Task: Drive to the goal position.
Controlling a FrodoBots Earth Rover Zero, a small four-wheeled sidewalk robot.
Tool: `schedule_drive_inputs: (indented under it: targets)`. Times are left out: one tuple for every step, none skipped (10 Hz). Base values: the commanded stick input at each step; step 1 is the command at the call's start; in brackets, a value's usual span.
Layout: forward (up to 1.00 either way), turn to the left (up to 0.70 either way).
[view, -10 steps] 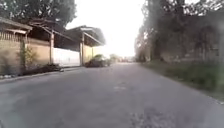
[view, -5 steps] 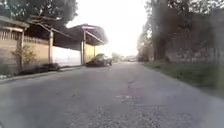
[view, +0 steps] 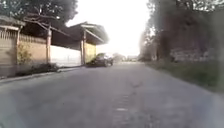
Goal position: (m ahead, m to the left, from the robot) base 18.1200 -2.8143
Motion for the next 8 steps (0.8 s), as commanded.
schedule_drive_inputs:
  targets:
    - [1.00, 0.02]
    - [1.00, 0.02]
    - [1.00, 0.02]
    - [1.00, 0.02]
    - [1.00, 0.02]
    - [1.00, 0.02]
    - [1.00, 0.02]
    - [1.00, 0.02]
